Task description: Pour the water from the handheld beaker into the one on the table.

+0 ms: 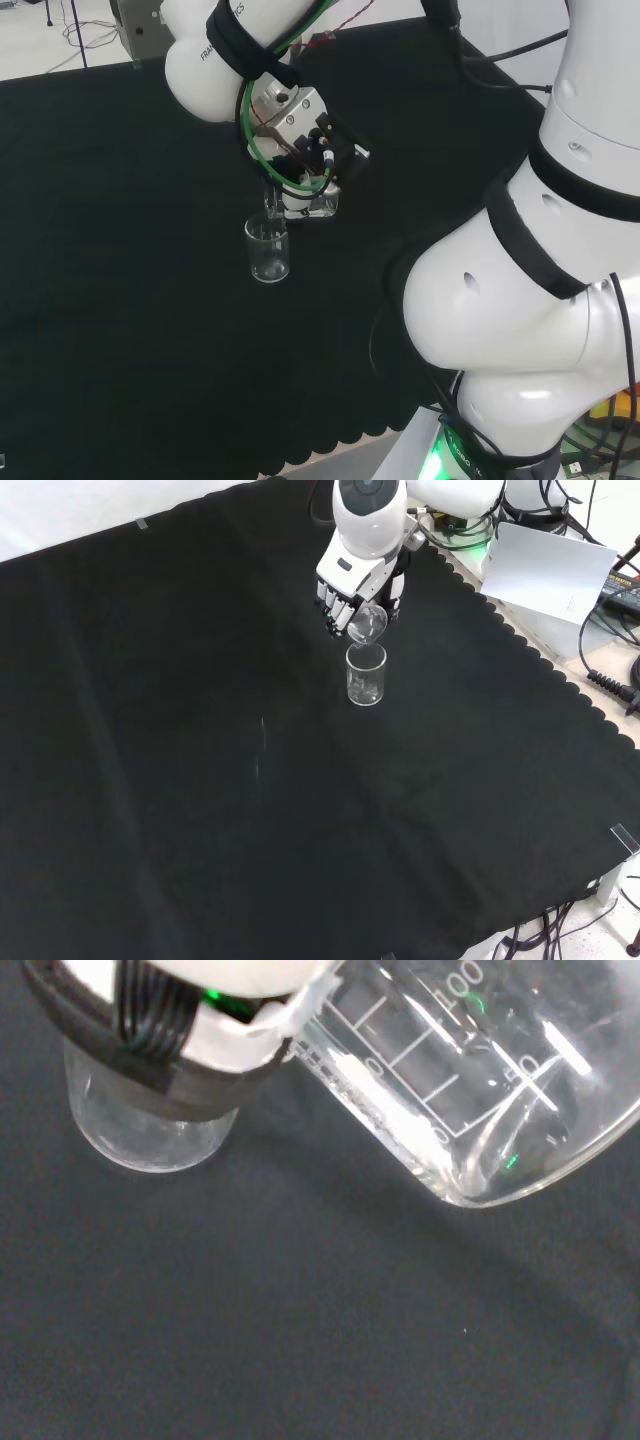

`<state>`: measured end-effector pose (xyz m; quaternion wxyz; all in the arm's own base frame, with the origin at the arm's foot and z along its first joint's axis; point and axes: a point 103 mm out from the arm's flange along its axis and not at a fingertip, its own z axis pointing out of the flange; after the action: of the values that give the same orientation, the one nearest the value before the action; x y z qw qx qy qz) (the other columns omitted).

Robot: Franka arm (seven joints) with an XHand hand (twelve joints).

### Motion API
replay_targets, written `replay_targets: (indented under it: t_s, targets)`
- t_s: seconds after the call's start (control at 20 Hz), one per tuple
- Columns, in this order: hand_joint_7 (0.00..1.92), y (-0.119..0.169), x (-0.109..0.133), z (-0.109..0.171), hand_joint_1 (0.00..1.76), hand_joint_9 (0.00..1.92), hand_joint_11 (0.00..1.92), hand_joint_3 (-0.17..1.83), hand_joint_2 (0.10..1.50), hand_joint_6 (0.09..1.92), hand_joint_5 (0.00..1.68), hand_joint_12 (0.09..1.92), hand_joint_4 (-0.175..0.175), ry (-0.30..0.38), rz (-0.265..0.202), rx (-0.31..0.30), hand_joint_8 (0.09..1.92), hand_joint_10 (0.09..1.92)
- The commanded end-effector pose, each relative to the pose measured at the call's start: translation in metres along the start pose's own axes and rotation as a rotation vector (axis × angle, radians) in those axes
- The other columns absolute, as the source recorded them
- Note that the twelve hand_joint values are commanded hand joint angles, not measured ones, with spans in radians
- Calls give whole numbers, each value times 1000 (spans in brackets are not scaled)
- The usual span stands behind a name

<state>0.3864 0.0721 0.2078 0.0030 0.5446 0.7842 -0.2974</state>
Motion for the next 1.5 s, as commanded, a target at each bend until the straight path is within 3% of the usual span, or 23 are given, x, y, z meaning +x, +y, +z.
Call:
replay_targets:
  t_s: [0.05,1.5]
  targets:
    - [1318,4,-2,8,1307,1603,1327,-175,1061,547,1264,754,-175,-43,17,50,527,628]
    - [1314,3,1,-3,1307,1602,1329,-175,1063,553,1260,754,-175,-109,30,68,533,635]
